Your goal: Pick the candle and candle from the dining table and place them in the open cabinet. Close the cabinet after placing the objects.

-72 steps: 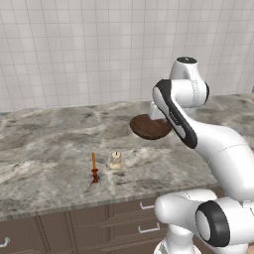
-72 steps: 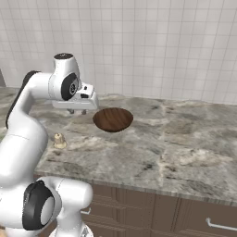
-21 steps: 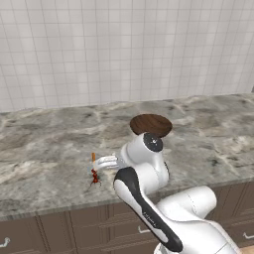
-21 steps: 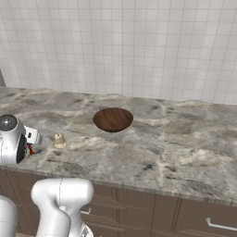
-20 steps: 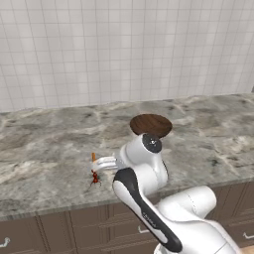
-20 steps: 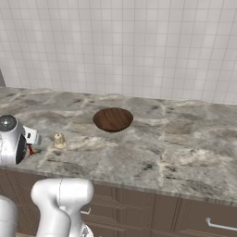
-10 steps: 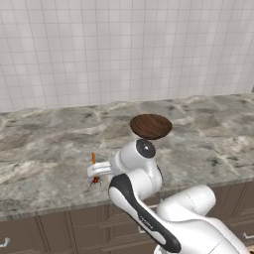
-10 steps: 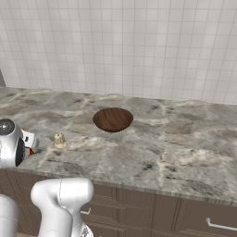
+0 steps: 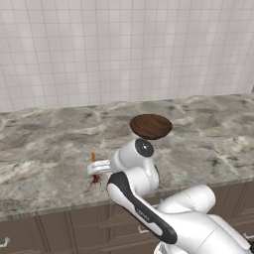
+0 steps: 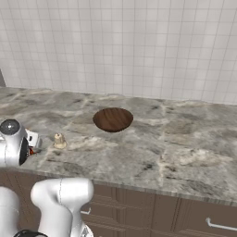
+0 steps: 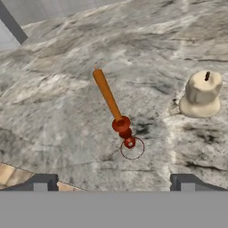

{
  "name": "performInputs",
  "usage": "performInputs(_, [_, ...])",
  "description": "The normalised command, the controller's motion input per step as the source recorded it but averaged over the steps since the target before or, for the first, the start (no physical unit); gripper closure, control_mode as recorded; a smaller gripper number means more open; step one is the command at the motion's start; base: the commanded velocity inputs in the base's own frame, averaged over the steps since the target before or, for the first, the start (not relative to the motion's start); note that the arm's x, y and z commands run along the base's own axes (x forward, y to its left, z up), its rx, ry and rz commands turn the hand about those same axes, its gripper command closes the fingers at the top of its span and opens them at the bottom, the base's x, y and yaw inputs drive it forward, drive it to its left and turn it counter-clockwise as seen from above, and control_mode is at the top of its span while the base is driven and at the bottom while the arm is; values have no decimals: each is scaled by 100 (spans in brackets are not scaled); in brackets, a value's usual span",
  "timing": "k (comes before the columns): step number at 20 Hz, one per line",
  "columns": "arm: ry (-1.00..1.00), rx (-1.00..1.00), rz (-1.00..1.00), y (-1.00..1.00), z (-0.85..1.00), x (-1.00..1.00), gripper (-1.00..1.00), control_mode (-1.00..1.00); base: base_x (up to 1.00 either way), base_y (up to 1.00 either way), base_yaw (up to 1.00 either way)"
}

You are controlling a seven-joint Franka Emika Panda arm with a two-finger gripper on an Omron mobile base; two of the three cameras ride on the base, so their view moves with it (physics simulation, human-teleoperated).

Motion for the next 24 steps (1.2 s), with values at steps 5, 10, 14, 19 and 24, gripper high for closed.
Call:
performInputs(5, [5,0,0,0,-10,29,-100,-100,0,0,0])
performInputs(10, [8,0,1,4,-29,16,-100,-100,0,0,0])
performInputs(14, [9,0,1,12,-39,19,-100,-100,0,0,0])
performInputs(19, [1,0,2,24,-18,12,-100,-100,0,0,0])
performInputs(24, [-3,0,4,20,-1,0,-100,-100,0,0,0])
